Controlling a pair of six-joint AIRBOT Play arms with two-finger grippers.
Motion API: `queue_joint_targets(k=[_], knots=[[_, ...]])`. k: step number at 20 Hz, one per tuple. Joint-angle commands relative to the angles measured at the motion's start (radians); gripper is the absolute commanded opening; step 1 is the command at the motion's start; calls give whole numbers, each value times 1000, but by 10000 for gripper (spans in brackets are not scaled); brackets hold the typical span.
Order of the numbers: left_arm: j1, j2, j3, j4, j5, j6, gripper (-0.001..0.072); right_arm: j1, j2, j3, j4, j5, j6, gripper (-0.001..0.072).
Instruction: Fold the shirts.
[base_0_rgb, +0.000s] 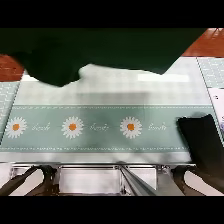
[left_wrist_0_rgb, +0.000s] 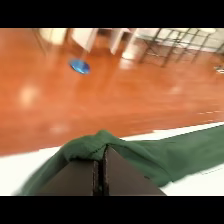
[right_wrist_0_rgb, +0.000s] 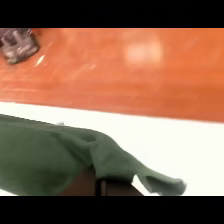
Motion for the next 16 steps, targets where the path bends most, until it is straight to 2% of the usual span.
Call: queue_joint_targets(k=[1, 4, 8, 10, 11, 13, 16], knots=[[3, 137, 94, 216, -50, -31, 19, 1, 147, 55, -142, 88, 14, 22], [-62, 274, 78, 459, -68, -63, 19, 1, 271, 42, -217, 123, 14, 23], [-395, 369, 77, 757, -134, -71, 19, 1, 394, -25, -228, 183, 27, 23], [-514, 393, 77, 971, -204, -73, 19, 1, 440, -56, -245, 217, 47, 23], [-551, 401, 77, 1070, -246, -104, 19, 1, 462, -77, -258, 225, 52, 23], [-591, 402, 47, 1128, -325, -188, 19, 1, 493, -123, -290, 242, 71, 23], [-595, 399, -135, 1128, -359, -233, 19, 1, 500, -249, -282, 238, 74, 23]])
